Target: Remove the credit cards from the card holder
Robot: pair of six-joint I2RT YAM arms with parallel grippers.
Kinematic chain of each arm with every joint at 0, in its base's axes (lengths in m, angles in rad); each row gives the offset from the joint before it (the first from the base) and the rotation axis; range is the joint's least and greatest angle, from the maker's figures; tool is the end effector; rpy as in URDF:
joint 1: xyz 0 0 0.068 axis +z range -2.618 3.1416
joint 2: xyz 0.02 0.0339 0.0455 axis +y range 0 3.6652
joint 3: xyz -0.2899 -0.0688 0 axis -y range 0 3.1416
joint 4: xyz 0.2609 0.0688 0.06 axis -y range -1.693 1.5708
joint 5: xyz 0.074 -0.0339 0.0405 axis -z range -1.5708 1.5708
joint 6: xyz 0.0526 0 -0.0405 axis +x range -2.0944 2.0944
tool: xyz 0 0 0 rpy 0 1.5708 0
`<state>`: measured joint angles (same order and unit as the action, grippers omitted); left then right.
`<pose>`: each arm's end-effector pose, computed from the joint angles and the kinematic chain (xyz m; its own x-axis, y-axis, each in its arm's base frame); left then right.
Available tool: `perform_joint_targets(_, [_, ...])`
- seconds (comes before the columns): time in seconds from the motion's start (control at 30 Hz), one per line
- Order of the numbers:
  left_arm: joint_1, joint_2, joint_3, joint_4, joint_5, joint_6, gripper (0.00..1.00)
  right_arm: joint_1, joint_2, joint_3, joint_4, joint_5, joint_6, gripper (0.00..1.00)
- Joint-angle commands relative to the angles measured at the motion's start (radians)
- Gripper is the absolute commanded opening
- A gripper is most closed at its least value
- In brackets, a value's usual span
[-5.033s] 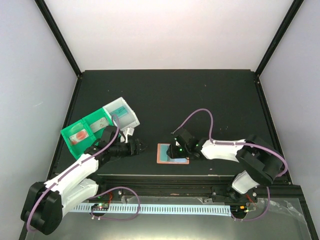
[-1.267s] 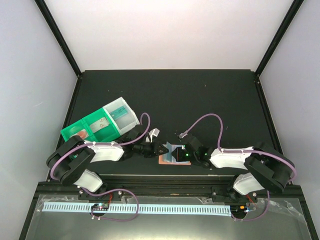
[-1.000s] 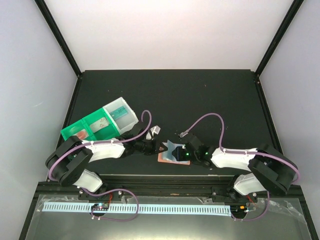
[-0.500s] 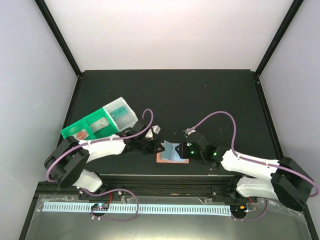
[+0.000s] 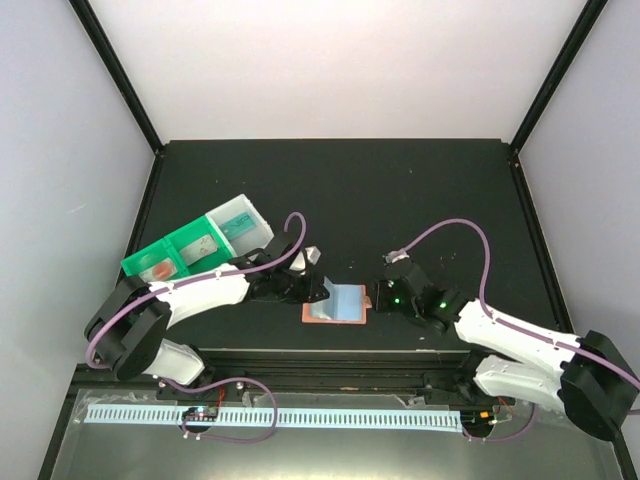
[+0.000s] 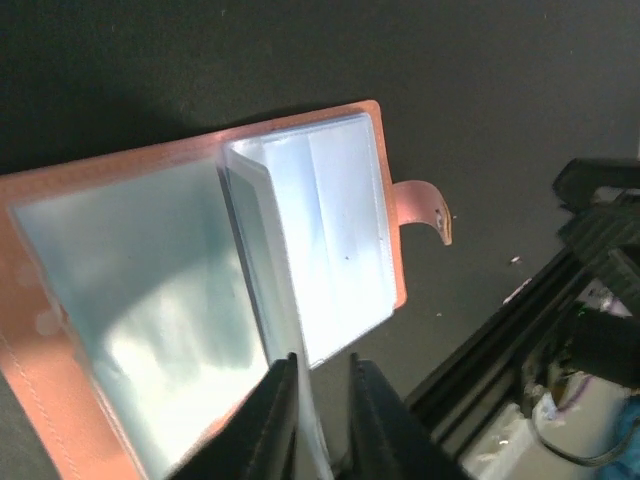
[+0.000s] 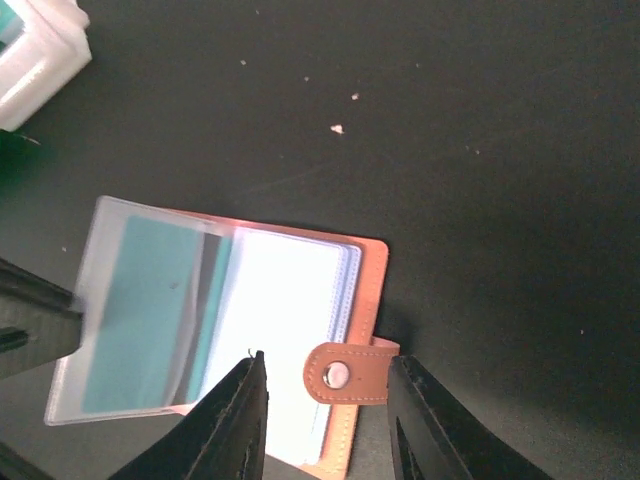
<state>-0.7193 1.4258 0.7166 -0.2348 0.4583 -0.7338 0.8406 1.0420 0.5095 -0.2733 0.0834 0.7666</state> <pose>0.2000 -0.2061 0.1778 -0.9789 0.0590 -0.1956 0.1757 0.7314 -0.6589 0.1477 0.1584 0.1918 -0.8349 0.1038 -0.5405 -0.1733 0.8826 0.4371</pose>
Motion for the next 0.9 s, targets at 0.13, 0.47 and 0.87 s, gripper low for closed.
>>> perform_joint_targets(0.13, [-0.028, 0.041, 0.032, 0.119, 0.130, -0.037, 0.22, -0.009, 0.109, -0.037, 0.097, -0.030, -0.018, 0.33])
perform_joint_targets(0.47, [-0.077, 0.035, 0.019, 0.271, 0.142, -0.125, 0.25, -0.074, 0.097, -0.025, 0.103, -0.009, -0.038, 0.33])
perform_joint_targets(0.87, [-0.092, -0.029, 0.003, 0.158, 0.013, -0.097, 0.37, -0.138, 0.164, 0.072, 0.128, -0.125, -0.028, 0.32])
